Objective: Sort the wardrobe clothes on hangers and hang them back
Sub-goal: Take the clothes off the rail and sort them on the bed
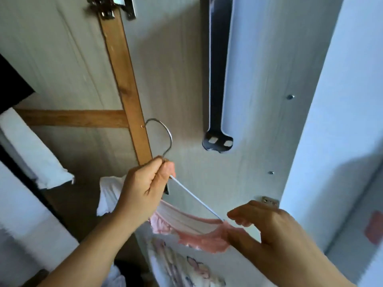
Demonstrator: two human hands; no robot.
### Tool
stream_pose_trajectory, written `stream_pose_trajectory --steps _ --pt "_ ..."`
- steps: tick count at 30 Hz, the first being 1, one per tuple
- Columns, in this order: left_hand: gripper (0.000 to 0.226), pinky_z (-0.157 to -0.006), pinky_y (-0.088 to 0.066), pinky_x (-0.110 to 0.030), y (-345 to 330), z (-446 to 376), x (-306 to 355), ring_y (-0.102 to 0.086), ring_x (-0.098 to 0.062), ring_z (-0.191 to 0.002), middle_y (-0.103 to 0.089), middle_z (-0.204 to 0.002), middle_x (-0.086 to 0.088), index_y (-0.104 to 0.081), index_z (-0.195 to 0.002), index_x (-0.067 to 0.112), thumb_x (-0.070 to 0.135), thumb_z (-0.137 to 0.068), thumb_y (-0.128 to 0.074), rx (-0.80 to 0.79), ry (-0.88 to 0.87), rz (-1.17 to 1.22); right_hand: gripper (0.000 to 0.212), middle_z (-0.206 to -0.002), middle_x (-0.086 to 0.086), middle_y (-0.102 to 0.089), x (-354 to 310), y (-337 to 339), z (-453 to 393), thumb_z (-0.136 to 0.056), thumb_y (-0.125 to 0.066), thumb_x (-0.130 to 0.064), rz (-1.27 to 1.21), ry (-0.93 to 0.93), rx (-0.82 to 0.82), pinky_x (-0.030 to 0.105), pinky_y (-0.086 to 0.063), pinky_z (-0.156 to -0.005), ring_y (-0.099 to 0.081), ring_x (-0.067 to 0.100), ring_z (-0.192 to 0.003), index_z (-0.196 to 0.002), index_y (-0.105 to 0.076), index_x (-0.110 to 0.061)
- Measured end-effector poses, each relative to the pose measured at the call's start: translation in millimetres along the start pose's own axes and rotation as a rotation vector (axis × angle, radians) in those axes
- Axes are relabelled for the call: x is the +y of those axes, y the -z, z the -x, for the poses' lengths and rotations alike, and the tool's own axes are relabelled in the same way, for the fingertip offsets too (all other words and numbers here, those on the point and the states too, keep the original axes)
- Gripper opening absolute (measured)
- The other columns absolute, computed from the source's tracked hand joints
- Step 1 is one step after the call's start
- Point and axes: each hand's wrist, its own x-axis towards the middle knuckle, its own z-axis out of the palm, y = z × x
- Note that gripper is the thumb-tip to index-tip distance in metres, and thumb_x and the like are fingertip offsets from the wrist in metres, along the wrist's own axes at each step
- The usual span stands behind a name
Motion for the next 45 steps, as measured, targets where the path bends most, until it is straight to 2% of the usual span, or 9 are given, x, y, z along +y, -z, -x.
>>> stream_pose_trajectory --steps 7,11,15,18,22,31,36,41,45 --pt "0.051 -0.05 -0.043 -0.023 -84 27 37 -0.051 -0.004 -0.053 -0.052 -0.058 0.011 -0.058 -0.074 0.018 0.055 -0.097 -0.031 -0.218 -0.19 0.091 0.021 -0.086 -0.031 -0.061 24 1 42 -0.074 -0.066 -0.054 -0.17 -0.252 0.049 0.008 -0.04 -0.071 -0.05 -0.016 -0.095 -0.09 -0.054 -0.053" --pt "0.048 -0.051 -0.046 -0.026 -129 35 57 -0.053 -0.006 -0.055 -0.057 -0.062 0.01 -0.06 -0.078 0.021 0.056 -0.096 -0.032 -0.359 -0.24 0.269 0.017 -0.079 -0.025 -0.065 39 -4 69 -0.074 -0.075 -0.034 -0.303 -0.444 0.247 0.009 -0.043 -0.068 -0.06 -0.005 -0.075 -0.081 -0.065 -0.046" --pt "0.048 -0.055 -0.043 -0.01 -171 36 80 -0.057 -0.001 -0.061 -0.055 -0.065 0.018 -0.062 -0.081 0.02 0.057 -0.095 -0.034 -0.544 -0.279 0.507 0.016 -0.05 -0.003 -0.054 55 -14 101 -0.08 -0.072 -0.014 -0.375 -0.573 0.519 0.014 -0.032 -0.049 -0.041 0.001 -0.048 -0.069 -0.068 -0.026" --pt "0.042 -0.072 -0.048 -0.012 -199 37 98 -0.063 -0.003 -0.085 -0.064 -0.089 0.015 -0.064 -0.1 0.023 0.057 -0.093 -0.039 -0.703 -0.368 0.623 0.017 -0.049 0.002 -0.052 64 -12 126 -0.08 -0.071 -0.01 -0.403 -0.692 0.717 0.017 -0.031 -0.048 -0.039 0.002 -0.045 -0.066 -0.069 -0.019" --pt "0.044 -0.092 -0.036 -0.003 -233 41 123 -0.046 0.01 -0.116 -0.05 -0.118 0.03 -0.048 -0.122 0.042 0.068 -0.089 -0.034 -0.806 -0.506 0.647 0.016 -0.048 -0.002 -0.053 71 4 164 -0.079 -0.072 -0.006 -0.413 -0.813 0.915 0.022 -0.034 -0.049 -0.04 0.007 -0.046 -0.068 -0.071 -0.018" --pt "0.048 -0.097 -0.024 0.002 -322 74 210 -0.033 0.019 -0.118 -0.05 -0.128 0.017 -0.049 -0.127 0.033 0.06 -0.089 -0.037 -0.942 -0.753 0.741 0.021 -0.065 0.021 -0.053 85 61 275 -0.078 -0.073 -0.005 -0.23 -0.949 1.412 0.035 -0.035 -0.06 -0.041 0.02 -0.061 -0.071 -0.071 -0.025" --pt "0.054 -0.098 -0.038 -0.023 -373 103 279 -0.046 -0.002 -0.12 -0.052 -0.129 0.014 -0.055 -0.125 0.027 0.06 -0.085 -0.039 -1.011 -0.772 0.781 0.019 -0.057 0.007 -0.054 113 99 351 -0.076 -0.073 -0.002 -0.125 -1.005 1.647 0.013 -0.042 -0.051 -0.048 0.006 -0.048 -0.068 -0.069 -0.019" --pt "0.049 -0.088 -0.029 0.002 -436 140 351 -0.04 0.012 -0.114 -0.049 -0.121 0.023 -0.06 -0.118 0.028 0.058 -0.083 -0.041 -1.125 -0.804 0.772 0.02 -0.049 -0.004 -0.058 171 145 441 -0.075 -0.072 0.004 -0.067 -1.034 1.777 0.011 -0.041 -0.047 -0.047 0.002 -0.045 -0.071 -0.068 -0.015" --pt "0.052 -0.084 -0.037 -0.007 -491 172 403 -0.046 0.007 -0.109 -0.053 -0.114 0.023 -0.065 -0.111 0.025 0.059 -0.08 -0.041 -1.227 -0.803 0.689 0.02 -0.054 0.005 -0.055 229 176 515 -0.076 -0.072 0.001 -0.059 -1.095 1.764 0.02 -0.039 -0.049 -0.045 0.014 -0.051 -0.069 -0.068 -0.017"
